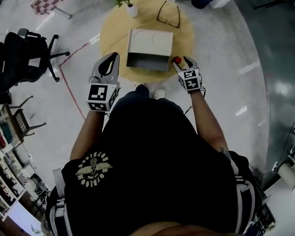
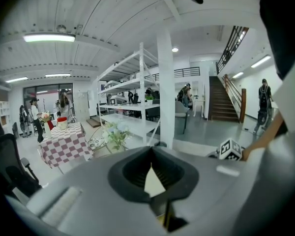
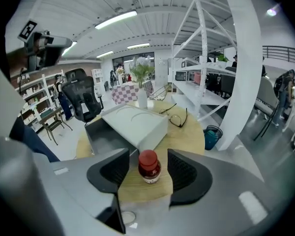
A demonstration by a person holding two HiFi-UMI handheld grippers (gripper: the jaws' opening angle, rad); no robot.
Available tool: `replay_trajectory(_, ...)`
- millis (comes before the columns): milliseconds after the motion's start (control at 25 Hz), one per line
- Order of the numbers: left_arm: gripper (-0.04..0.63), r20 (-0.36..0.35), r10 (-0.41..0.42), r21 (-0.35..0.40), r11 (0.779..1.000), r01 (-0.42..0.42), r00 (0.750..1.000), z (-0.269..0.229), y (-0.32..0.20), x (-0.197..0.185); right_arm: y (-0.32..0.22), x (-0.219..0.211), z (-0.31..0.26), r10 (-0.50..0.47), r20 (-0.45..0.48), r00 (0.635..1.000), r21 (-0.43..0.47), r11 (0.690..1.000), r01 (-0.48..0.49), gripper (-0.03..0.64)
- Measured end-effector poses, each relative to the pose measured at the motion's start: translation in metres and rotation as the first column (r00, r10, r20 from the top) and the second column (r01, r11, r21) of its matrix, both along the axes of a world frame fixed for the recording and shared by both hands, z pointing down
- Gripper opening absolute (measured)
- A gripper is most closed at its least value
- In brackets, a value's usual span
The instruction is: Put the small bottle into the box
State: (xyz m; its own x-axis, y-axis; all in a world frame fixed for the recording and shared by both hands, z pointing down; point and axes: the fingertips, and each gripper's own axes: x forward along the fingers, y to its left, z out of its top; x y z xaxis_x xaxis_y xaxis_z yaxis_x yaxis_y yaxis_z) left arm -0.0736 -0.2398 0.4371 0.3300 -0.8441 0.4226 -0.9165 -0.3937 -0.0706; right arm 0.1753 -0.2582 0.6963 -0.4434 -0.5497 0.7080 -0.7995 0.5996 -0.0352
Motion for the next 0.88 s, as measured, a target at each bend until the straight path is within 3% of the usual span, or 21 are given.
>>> replay_trajectory(120, 0.0, -0.018, 0.015, 0.022, 1.0, -0.015, 1.0, -0.004, 0.002, 0.008, 0.005, 0.007, -0.052, 0.026, 0.061, 0.998, 0.083, 0.996, -0.031, 0.238)
replay_trajectory(160, 0.0, -0.025, 0.019, 0.028, 0.999, -0.019, 1.0, -0.007, 0.003, 0.012, 0.009, 0.01, -0.074, 0.035, 0.081, 0.996, 0.125, 0.991, -0.045, 0.146)
replay_trajectory(200, 0.0, -0.032, 0.022, 0.034, 0.999, -0.021, 0.999, -0.009, 0.003, 0.015, 0.013, 0.013, -0.094, 0.039, 0.095, 0.995, 0.166, 0.985, -0.055, 0.006)
replay_trajectory(320, 0.0, -0.051, 0.031, 0.045, 0.999, -0.029, 0.998, -0.011, 0.004, 0.026, 0.025, 0.021, -0.128, 0.032, 0.103, 0.994, 0.234, 0.971, -0.056, 0.006)
replay_trajectory(480, 0.0, -0.064, 0.058, 0.055, 0.997, -0.055, 0.996, -0.008, 0.012, 0.049, 0.036, 0.036, -0.136, 0.069, 0.125, 0.99, 0.25, 0.963, -0.099, 0.006)
replay_trajectory(520, 0.0, -0.064, 0.065, 0.055, 0.997, -0.062, 0.996, -0.007, 0.015, 0.053, 0.036, 0.037, -0.133, 0.07, 0.133, 0.989, 0.243, 0.965, -0.101, 0.014)
replay_trajectory(560, 0.0, -0.063, 0.07, 0.051, 0.996, -0.067, 0.996, -0.005, 0.017, 0.056, 0.037, 0.036, -0.128, 0.062, 0.142, 0.988, 0.224, 0.97, -0.093, 0.126)
replay_trajectory(600, 0.0, -0.061, 0.073, 0.043, 0.997, -0.07, 0.996, -0.004, 0.019, 0.058, 0.037, 0.034, -0.12, 0.053, 0.151, 0.987, 0.195, 0.977, -0.082, 0.291)
replay_trajectory(640, 0.0, -0.059, 0.073, 0.036, 0.997, -0.071, 0.996, -0.003, 0.021, 0.058, 0.037, 0.033, -0.112, 0.049, 0.155, 0.987, 0.169, 0.983, -0.075, 0.345)
replay_trajectory(880, 0.0, -0.022, 0.038, 0.02, 0.999, -0.037, 0.999, -0.004, 0.028, 0.054, 0.026, 0.039, -0.056, 0.043, 0.083, 0.996, 0.092, 0.994, -0.051, 0.347)
